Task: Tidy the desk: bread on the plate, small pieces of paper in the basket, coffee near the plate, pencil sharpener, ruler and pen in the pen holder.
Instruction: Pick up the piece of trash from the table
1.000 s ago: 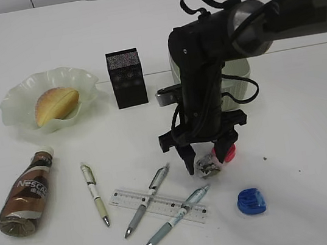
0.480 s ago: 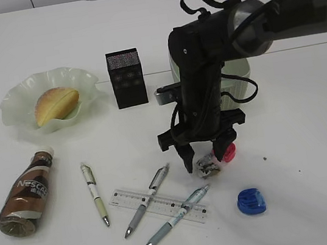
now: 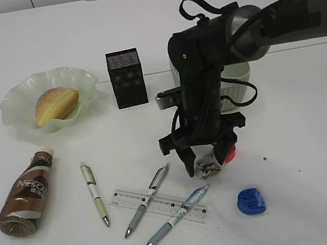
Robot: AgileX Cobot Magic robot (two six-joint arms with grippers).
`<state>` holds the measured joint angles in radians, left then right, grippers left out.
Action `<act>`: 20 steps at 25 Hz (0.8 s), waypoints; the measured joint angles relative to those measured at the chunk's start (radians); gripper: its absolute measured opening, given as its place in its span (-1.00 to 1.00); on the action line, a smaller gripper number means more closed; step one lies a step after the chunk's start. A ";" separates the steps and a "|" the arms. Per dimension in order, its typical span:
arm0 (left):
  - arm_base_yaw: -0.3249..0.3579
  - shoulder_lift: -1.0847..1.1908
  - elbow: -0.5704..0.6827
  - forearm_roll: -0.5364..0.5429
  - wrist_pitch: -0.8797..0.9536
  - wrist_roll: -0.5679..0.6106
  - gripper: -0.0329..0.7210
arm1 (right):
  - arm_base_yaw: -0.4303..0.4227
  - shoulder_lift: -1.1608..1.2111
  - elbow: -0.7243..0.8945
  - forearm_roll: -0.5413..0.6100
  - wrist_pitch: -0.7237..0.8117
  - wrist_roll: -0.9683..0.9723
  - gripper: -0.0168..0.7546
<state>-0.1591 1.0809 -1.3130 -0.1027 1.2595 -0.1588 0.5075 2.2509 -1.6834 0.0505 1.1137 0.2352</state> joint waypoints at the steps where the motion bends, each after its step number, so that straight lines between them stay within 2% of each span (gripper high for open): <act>1: 0.000 0.000 0.000 0.000 0.000 0.000 0.24 | 0.000 0.000 0.000 0.000 0.000 0.000 0.31; 7: 0.000 0.000 0.000 0.000 0.000 0.000 0.24 | 0.000 0.000 0.000 0.000 0.002 0.000 0.31; 9: 0.000 0.000 0.000 0.000 0.000 0.000 0.24 | 0.000 0.000 0.000 0.000 0.002 0.000 0.26; 13: 0.000 0.000 0.000 0.000 0.000 0.000 0.24 | 0.000 0.000 0.000 0.000 0.002 0.000 -0.12; 20: 0.000 0.000 0.000 0.000 0.000 0.000 0.24 | 0.000 0.000 0.000 0.000 0.002 0.000 -0.90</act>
<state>-0.1591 1.0809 -1.3130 -0.1027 1.2595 -0.1588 0.5075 2.2509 -1.6834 0.0505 1.1153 0.2352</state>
